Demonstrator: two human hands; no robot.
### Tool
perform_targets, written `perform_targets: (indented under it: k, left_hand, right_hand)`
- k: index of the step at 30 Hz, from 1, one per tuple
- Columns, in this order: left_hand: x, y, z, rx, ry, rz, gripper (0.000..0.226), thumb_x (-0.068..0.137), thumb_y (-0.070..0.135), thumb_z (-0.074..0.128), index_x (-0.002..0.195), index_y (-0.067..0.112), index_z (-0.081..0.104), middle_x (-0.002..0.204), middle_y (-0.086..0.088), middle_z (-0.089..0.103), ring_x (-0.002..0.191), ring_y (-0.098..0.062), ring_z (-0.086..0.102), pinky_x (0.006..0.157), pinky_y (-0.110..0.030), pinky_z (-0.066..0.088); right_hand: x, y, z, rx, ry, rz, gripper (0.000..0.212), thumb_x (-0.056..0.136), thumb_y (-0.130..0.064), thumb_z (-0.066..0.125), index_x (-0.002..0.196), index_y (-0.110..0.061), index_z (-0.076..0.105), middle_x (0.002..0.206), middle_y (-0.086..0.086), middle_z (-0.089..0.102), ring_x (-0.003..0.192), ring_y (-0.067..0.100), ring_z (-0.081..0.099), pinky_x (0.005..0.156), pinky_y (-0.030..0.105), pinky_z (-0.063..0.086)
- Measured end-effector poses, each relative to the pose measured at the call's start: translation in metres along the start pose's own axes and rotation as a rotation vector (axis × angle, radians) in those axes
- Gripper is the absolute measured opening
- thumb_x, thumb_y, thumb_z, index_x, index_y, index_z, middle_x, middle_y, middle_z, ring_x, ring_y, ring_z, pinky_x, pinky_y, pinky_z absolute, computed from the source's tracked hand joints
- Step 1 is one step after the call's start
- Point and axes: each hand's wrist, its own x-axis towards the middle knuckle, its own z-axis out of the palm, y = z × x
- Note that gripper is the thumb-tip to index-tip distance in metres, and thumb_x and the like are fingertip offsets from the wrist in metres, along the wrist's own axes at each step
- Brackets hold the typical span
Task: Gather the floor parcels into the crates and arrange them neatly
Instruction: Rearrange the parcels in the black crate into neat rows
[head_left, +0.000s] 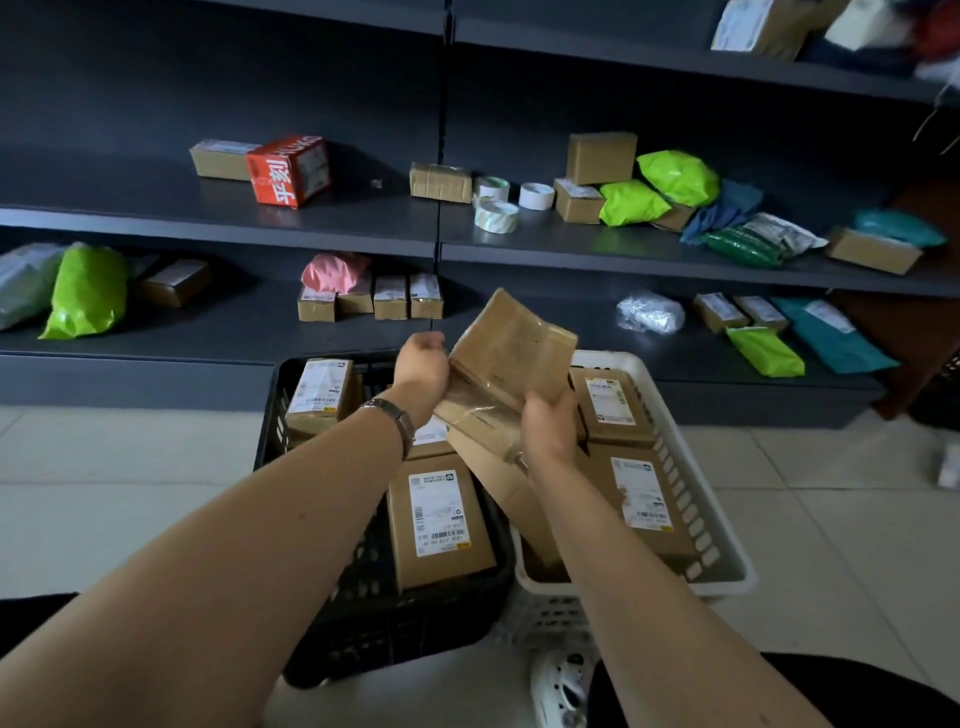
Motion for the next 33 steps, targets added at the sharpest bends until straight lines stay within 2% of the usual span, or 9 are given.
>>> perform_targets:
  k: [4,9,12,16,20,22,25,31,33]
  left_hand:
    - [0.005,0.000,-0.045,0.069,0.160,0.018,0.027,0.091,0.028,0.061,0.115,0.015,0.060,0.118,-0.007,0.063,0.098,-0.023,0.061,0.086,-0.032,0.051]
    - [-0.002,-0.004,-0.109,-0.243,-0.159,-0.358,0.080,0.058,0.059,0.077,0.122,0.016,0.060,0.109,-0.010,0.071,0.098,-0.028,0.069,0.084,-0.048,0.056]
    - [0.000,-0.018,-0.141,-0.221,-0.090,-0.311,0.069,0.061,0.049,0.077,0.118,0.013,0.061,0.106,-0.009,0.072,0.093,-0.026,0.070,0.076,-0.043,0.058]
    - [0.002,-0.042,-0.175,-0.155,0.106,-0.182,0.019,0.092,0.030,0.056,0.080,0.017,0.064,0.075,-0.002,0.061,0.074,-0.020,0.056,0.063,-0.029,0.046]
    - [0.004,-0.069,-0.199,0.064,0.028,-0.184,0.035,0.088,0.045,0.064,0.114,0.021,0.061,0.106,-0.003,0.062,0.093,-0.018,0.059,0.068,-0.033,0.052]
    - [0.005,-0.079,-0.204,0.113,-0.132,-0.373,0.078,0.071,0.078,0.058,0.124,0.021,0.055,0.116,-0.005,0.063,0.100,-0.023,0.064,0.062,-0.037,0.057]
    - [0.008,-0.085,-0.199,-0.126,-0.287,-0.502,0.094,0.063,0.081,0.063,0.127,0.013,0.052,0.118,-0.014,0.066,0.097,-0.031,0.070,0.065,-0.044,0.059]
    - [0.047,-0.097,-0.182,-0.231,0.141,-0.094,0.085,0.079,0.038,0.078,0.146,0.023,0.027,0.130,0.007,0.045,0.109,-0.016,0.055,0.083,-0.029,0.052]
    - [0.060,-0.101,-0.172,-0.183,0.141,-0.021,0.077,0.081,0.034,0.077,0.143,0.023,0.033,0.125,0.009,0.046,0.106,-0.012,0.056,0.083,-0.024,0.051]
  right_hand:
    - [-0.015,-0.007,0.018,0.027,-0.035,-0.078,0.042,0.104,-0.027,0.038,0.146,-0.022,0.036,0.132,0.005,0.057,0.115,0.028,0.055,0.085,0.034,0.038]
    - [-0.041,0.006,0.057,0.052,-0.269,0.032,0.038,0.104,-0.023,0.033,0.142,-0.021,0.038,0.130,0.002,0.051,0.110,0.027,0.055,0.094,0.051,0.054]
    - [-0.052,0.024,0.088,-0.147,-0.344,-0.086,0.049,0.101,-0.024,0.040,0.148,-0.032,0.033,0.143,0.002,0.048,0.126,0.027,0.051,0.107,0.048,0.043]
    - [-0.069,0.038,0.133,-0.015,-0.483,0.155,0.051,0.091,-0.065,0.036,0.129,-0.037,0.056,0.131,0.001,0.061,0.120,0.026,0.056,0.106,0.054,0.041]
    - [-0.072,0.050,0.149,0.345,-0.447,0.367,0.098,0.054,-0.099,0.045,0.122,-0.030,0.066,0.118,0.004,0.072,0.111,0.028,0.066,0.101,0.055,0.048]
    - [-0.072,0.055,0.153,0.451,-0.444,0.392,0.091,0.064,-0.095,0.043,0.121,-0.028,0.067,0.113,0.005,0.074,0.108,0.029,0.068,0.098,0.053,0.051]
    - [-0.063,0.063,0.164,0.568,-0.444,0.364,0.081,0.077,-0.088,0.037,0.124,-0.028,0.065,0.116,0.004,0.073,0.111,0.028,0.067,0.096,0.048,0.053]
    - [-0.035,0.077,0.190,0.338,-0.273,0.124,0.034,0.103,-0.039,0.046,0.136,-0.033,0.041,0.127,-0.004,0.060,0.117,0.020,0.059,0.105,0.054,0.046]
    - [-0.022,0.079,0.193,0.356,-0.240,0.057,0.053,0.104,-0.017,0.046,0.148,-0.039,0.027,0.123,-0.010,0.056,0.112,0.016,0.060,0.098,0.053,0.051]
